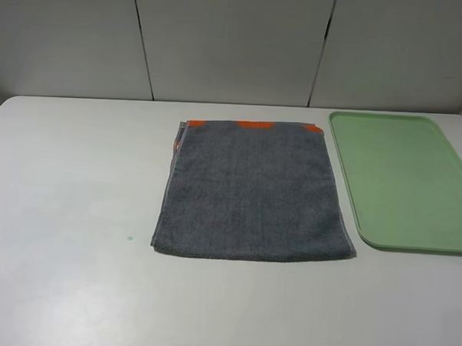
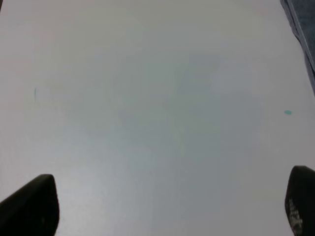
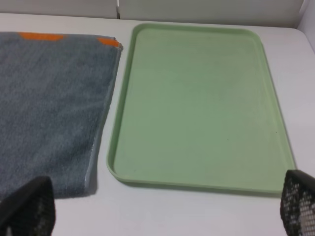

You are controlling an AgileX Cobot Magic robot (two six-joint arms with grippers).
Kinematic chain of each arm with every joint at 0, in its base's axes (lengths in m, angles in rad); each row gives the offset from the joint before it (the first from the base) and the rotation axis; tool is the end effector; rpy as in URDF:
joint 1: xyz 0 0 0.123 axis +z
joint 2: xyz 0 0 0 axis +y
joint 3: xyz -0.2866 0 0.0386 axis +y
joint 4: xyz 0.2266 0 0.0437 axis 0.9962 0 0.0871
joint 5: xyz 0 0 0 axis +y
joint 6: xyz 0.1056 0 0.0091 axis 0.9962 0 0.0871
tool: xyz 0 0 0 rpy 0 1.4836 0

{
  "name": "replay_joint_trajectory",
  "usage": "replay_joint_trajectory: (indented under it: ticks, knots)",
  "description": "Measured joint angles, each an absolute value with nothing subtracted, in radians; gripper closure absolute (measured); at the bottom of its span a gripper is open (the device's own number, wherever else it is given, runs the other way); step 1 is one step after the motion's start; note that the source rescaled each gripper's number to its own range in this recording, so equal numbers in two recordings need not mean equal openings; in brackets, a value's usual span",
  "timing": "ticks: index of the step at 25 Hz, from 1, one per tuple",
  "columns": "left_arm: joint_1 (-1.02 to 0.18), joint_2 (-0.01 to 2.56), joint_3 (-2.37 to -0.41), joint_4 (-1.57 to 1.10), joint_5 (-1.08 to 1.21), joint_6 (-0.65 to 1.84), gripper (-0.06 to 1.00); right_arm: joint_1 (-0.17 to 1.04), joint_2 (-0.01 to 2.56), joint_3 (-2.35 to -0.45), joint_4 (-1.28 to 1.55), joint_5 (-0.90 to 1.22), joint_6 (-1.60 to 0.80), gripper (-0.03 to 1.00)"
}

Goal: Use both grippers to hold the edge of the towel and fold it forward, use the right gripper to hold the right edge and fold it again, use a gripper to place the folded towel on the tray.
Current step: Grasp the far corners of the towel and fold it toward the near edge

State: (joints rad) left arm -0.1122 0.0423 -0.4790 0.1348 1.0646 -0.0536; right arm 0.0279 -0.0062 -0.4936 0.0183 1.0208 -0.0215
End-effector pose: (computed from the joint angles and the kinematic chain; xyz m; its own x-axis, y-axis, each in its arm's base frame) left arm -0.0060 0.0132 0.2552 -0.5080 0.0693 -0.8585 0.0169 0.9974 0.0705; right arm -0.0128 0.0013 0.2621 -0.4196 -0.0236 -0.9074 -0.0471 0.9989 -0.0043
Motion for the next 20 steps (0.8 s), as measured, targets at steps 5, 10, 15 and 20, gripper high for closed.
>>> replay_joint_trajectory:
  ticks: [5, 10, 15, 20]
  knots:
    - [-0.112, 0.042, -0.479, 0.135, 1.065, -0.054, 0.04, 0.028, -0.006, -0.494, 0.018, 1.021, -0.021, -0.03]
    - [-0.112, 0.042, -0.479, 0.135, 1.065, -0.054, 0.04, 0.028, -0.006, -0.494, 0.018, 1.021, -0.021, -0.03]
    - [-0.112, 0.042, -0.479, 0.135, 1.065, -0.054, 0.04, 0.028, -0.006, -0.494, 0.018, 1.021, -0.021, -0.03]
    - [-0.112, 0.042, -0.479, 0.135, 1.065, -0.054, 0.04, 0.028, -0.006, -0.494, 0.018, 1.021, -0.021, -0.03]
